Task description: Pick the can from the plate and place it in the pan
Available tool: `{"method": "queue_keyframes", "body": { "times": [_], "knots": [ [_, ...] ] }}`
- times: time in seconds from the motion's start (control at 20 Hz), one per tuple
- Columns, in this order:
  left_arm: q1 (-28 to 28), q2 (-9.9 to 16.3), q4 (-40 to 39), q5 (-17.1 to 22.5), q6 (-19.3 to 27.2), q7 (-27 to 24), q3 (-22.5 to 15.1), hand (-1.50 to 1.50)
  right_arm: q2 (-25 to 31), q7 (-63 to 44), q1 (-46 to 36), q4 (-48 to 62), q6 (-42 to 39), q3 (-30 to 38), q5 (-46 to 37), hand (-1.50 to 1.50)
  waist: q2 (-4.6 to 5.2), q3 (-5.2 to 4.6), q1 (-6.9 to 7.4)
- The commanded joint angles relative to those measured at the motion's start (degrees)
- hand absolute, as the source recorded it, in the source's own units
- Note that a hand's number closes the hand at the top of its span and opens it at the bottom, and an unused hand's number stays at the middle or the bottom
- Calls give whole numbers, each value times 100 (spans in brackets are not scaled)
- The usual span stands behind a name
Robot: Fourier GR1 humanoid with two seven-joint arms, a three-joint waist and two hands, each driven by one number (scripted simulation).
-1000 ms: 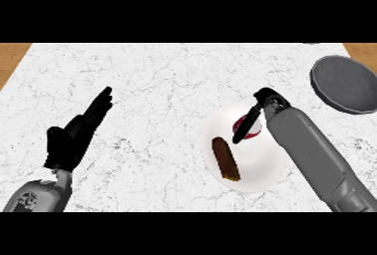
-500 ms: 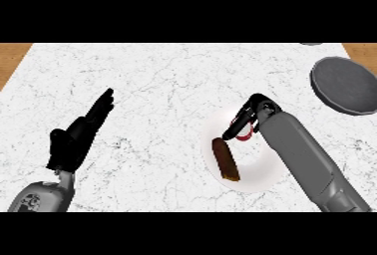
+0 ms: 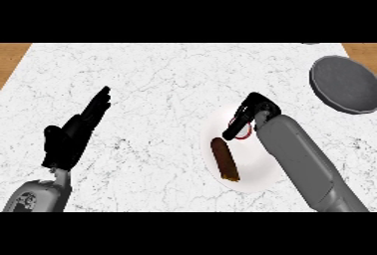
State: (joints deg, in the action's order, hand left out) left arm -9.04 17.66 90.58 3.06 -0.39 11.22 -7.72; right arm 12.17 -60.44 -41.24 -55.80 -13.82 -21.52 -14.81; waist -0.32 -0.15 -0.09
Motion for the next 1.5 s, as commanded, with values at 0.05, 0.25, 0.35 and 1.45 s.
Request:
{"method": "queue_keyframes", "body": {
  "times": [0.05,0.25,0.35,1.45],
  "knots": [
    [182,-58,72,-100,50,-122,-7,0,274,563,534,-1033,522,-743,-975,150,-20,13,-77],
    [-4,1,-84,-59,40,67,105,0,526,1205,775,-2199,1113,-1369,-1790,150,-60,14,-227],
    [270,-39,22,-88,73,-82,76,0,859,1123,925,-2790,1426,-1344,-2124,150,-77,11,-216],
    [196,-219,205,-250,-221,-32,132,0,1615,2645,1935,-3309,3544,1225,-2324,150,52,21,72]
  ]
}}
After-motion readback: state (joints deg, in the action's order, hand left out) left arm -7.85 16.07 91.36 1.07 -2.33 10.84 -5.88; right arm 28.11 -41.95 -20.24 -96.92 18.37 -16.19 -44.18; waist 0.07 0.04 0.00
